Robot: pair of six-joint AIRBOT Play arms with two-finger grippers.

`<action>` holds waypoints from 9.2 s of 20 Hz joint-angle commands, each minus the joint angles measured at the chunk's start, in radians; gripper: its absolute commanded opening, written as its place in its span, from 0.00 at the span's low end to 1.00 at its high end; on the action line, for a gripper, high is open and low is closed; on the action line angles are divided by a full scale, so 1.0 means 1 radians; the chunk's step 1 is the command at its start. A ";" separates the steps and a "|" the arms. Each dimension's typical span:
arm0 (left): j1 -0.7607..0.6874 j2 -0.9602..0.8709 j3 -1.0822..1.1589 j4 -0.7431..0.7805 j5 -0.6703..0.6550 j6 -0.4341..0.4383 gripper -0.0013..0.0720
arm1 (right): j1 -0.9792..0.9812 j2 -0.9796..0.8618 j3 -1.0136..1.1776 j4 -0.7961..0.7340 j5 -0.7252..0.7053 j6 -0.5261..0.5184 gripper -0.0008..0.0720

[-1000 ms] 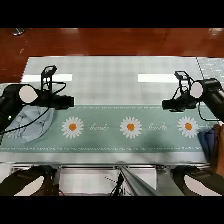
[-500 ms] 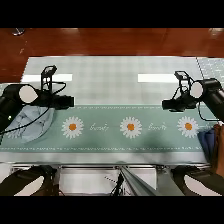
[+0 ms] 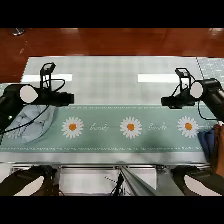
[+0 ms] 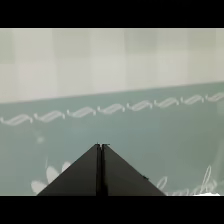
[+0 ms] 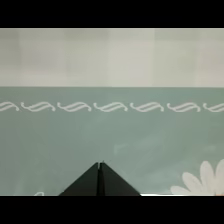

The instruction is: Fold the shirts.

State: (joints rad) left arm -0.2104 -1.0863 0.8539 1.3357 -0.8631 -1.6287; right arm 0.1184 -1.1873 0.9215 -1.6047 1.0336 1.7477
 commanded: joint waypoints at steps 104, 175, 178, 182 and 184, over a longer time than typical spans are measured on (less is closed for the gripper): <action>0.108 0.343 -0.660 -0.910 -0.217 0.511 0.05 | 0.378 0.072 -0.518 1.077 -0.239 -0.343 0.87; 0.758 0.233 -0.578 -0.605 -0.304 0.379 0.97 | -0.526 0.236 -0.336 0.694 0.067 -0.415 0.88; 0.758 0.193 -0.613 -0.679 -0.291 0.462 0.97 | -0.526 0.248 -0.358 0.706 0.085 -0.434 0.88; 0.755 0.130 -0.615 -0.708 -0.275 0.531 0.97 | -0.526 0.248 -0.358 0.724 0.085 -0.434 0.88; 0.712 0.102 -0.615 -0.713 -0.241 0.536 0.96 | -0.526 0.248 -0.357 0.742 0.087 -0.434 0.88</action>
State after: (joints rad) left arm 0.5301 -0.9478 0.2462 0.6498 -1.1450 -1.1366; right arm -0.4061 -0.9463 0.5732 -0.8928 1.1217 1.3220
